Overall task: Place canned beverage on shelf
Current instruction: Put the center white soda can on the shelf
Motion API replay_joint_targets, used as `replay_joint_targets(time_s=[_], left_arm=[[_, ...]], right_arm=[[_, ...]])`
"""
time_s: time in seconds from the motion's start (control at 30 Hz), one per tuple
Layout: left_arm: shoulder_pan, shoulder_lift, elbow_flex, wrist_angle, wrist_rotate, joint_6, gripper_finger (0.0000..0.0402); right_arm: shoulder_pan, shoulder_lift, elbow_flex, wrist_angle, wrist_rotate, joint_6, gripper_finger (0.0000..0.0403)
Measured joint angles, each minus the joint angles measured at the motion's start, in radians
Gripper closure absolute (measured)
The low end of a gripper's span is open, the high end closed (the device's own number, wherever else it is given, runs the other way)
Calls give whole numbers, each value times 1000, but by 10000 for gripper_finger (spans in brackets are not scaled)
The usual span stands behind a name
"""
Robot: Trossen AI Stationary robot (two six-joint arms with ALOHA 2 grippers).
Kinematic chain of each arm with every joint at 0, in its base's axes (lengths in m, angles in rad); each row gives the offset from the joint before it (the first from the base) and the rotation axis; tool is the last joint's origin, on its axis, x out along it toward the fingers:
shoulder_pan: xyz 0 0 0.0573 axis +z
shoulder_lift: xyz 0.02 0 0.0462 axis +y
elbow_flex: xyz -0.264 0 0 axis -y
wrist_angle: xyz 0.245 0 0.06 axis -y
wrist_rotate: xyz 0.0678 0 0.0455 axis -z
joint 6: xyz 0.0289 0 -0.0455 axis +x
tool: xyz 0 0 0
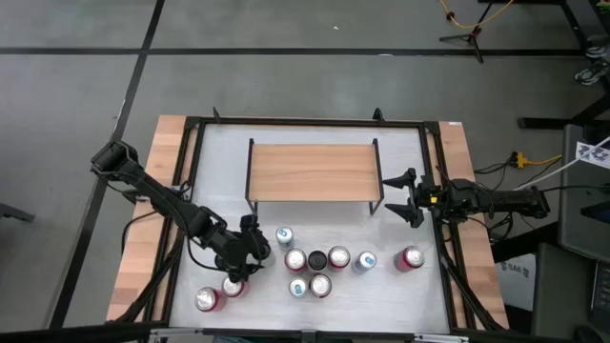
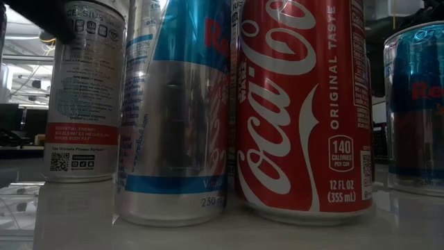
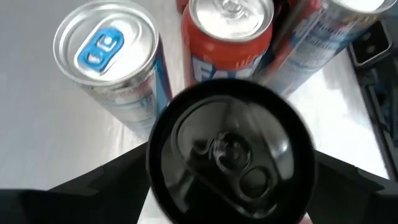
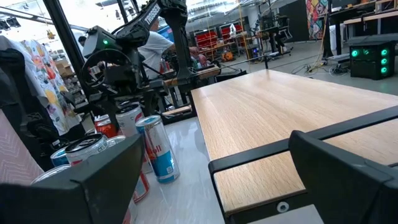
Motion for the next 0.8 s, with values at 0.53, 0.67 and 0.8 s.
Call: replay_joint_targets(time_s=[0.53, 0.67, 0.8], left_arm=[[0, 0, 0, 46, -38, -4, 73], [0, -1, 0, 46, -50, -5, 100], [0, -1, 0, 47, -55, -27, 132]], right_arm=[[0, 0, 0, 0, 0, 0, 10], [0, 0, 0, 1, 0, 0, 10], [0, 0, 0, 3, 0, 1, 10]])
